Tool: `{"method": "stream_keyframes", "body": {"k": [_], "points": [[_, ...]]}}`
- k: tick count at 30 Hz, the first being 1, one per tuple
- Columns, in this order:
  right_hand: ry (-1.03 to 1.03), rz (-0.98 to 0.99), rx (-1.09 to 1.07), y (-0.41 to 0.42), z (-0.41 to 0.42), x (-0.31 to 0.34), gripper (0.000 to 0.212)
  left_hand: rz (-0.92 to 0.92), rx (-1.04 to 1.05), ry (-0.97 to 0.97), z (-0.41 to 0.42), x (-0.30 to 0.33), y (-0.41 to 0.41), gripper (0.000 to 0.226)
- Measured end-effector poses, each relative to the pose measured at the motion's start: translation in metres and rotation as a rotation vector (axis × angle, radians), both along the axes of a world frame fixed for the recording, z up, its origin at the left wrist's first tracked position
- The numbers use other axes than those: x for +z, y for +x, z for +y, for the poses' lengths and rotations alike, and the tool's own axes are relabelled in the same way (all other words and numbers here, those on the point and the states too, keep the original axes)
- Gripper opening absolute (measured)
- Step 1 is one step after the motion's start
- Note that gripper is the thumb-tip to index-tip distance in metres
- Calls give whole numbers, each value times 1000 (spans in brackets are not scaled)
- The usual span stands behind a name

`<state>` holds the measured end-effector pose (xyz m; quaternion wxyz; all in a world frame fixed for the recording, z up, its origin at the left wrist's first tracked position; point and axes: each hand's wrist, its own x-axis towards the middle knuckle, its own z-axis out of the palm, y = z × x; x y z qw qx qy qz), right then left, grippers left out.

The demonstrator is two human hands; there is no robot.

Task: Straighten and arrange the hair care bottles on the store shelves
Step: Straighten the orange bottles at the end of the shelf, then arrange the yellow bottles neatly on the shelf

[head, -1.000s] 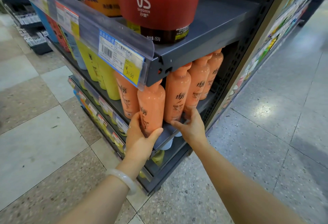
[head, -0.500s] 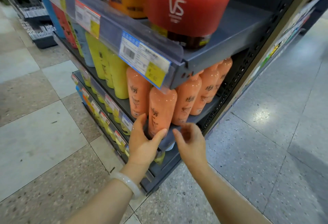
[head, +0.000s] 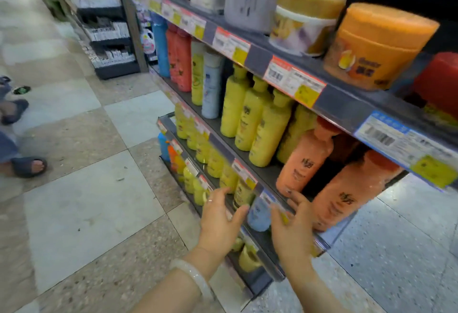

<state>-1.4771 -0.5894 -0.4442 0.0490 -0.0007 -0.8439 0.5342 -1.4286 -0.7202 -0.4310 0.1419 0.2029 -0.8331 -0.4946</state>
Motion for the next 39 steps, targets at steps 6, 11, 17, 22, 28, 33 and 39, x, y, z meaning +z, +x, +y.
{"method": "stream_keyframes", "body": {"k": [6,11,17,22,28,33,39], "points": [[5,-109,-76,-20,-49,1,39,-86,-76,-31,-70,8,6,45],[20,-76,-14,-52,-83,10,72,-73,-100,-53,-105,6,-22,48],[-64,-51,-219,-107,-101,6,79,-76,-143,-60,-137,5,-105,70],[-87,-95,-352,-127,-105,-11,68,-79,-329,133,-151,5,-193,90],[-102,-50,-375,-131,-113,-10,52,-129,-502,255,-158,-3,-252,75],[-41,-65,-435,-132,-114,-15,56,16,-499,263,-158,-7,-248,56],[-82,-98,-528,-125,-116,-14,54,-21,-482,271,-158,-3,-248,49]]}}
